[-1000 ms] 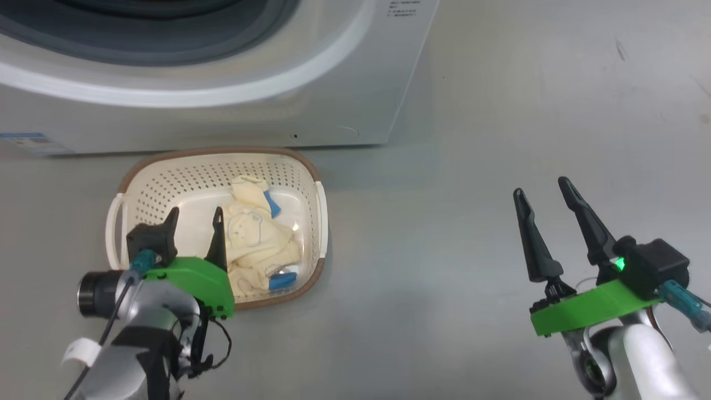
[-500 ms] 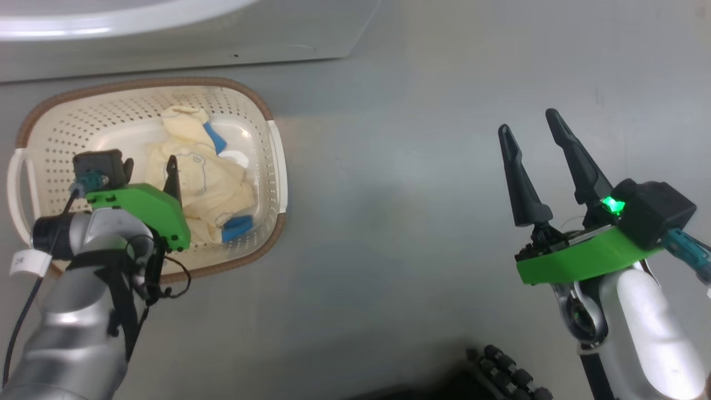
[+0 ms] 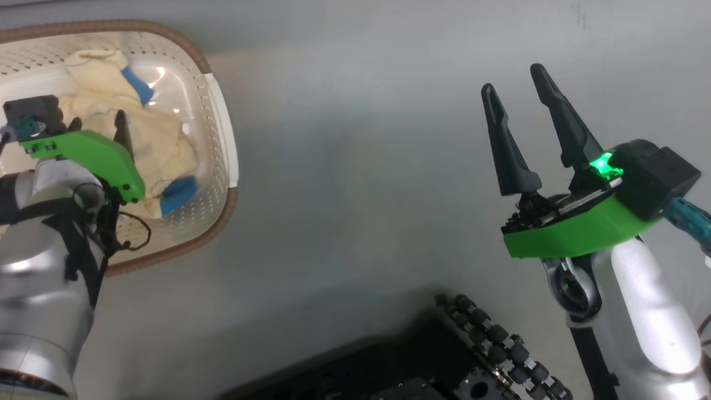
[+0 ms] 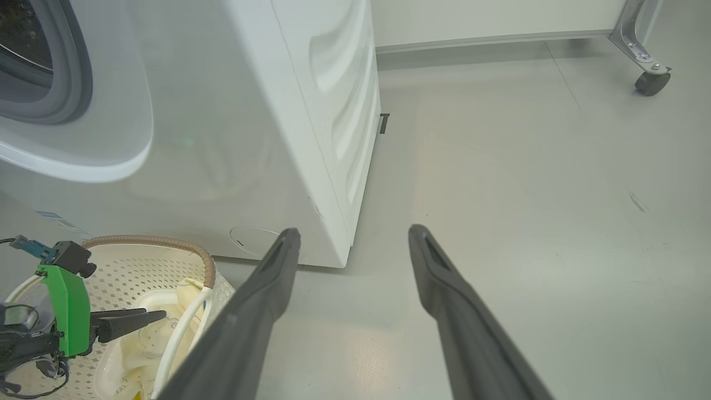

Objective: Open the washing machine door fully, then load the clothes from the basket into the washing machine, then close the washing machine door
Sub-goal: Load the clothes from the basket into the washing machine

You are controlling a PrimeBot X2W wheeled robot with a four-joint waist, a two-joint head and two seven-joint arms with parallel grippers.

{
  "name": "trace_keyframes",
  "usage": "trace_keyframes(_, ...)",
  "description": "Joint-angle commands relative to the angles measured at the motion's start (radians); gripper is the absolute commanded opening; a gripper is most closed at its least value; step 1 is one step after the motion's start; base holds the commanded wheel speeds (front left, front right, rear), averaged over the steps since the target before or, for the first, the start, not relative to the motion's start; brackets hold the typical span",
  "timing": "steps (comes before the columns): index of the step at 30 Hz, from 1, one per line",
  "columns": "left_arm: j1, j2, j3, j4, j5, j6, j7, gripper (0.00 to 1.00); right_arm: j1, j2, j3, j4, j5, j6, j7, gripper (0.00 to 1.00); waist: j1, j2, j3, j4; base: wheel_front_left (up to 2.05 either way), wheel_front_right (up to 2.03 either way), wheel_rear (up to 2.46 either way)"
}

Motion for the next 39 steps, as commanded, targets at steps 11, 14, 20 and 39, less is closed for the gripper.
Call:
trace_keyframes(11, -0.056, 0.057, 0.017, 0.077, -0.042, -0.019, 0.08, 1.0, 0.013, -0.008, 0.041, -0.042, 0.04, -0.003, -0.009, 1.0, -0.0002, 0.0001, 0.098, -0.073, 0.0, 0.0, 0.0)
trace_keyframes(14, -0.06, 0.059, 0.02, 0.095, -0.05, -0.015, 0.108, 1.0, 0.011, -0.008, 0.046, -0.045, 0.043, -0.003, -0.009, 1.0, -0.0002, 0.0001, 0.104, -0.079, 0.0, 0.0, 0.0)
trace_keyframes(20, -0.063, 0.054, 0.016, 0.114, -0.057, 0.009, 0.149, 0.0, 0.008, -0.008, 0.05, -0.048, 0.04, -0.003, -0.009, 1.0, -0.0002, 0.0001, 0.104, -0.08, 0.0, 0.0, 0.0)
trace_keyframes(39, -0.035, -0.004, -0.04, 0.116, -0.013, 0.027, -0.07, 0.0, 0.028, -0.008, -0.005, -0.034, -0.01, -0.003, -0.01, 1.0, -0.0002, 0.0001, -0.01, 0.012, 0.0, 0.0, 0.0)
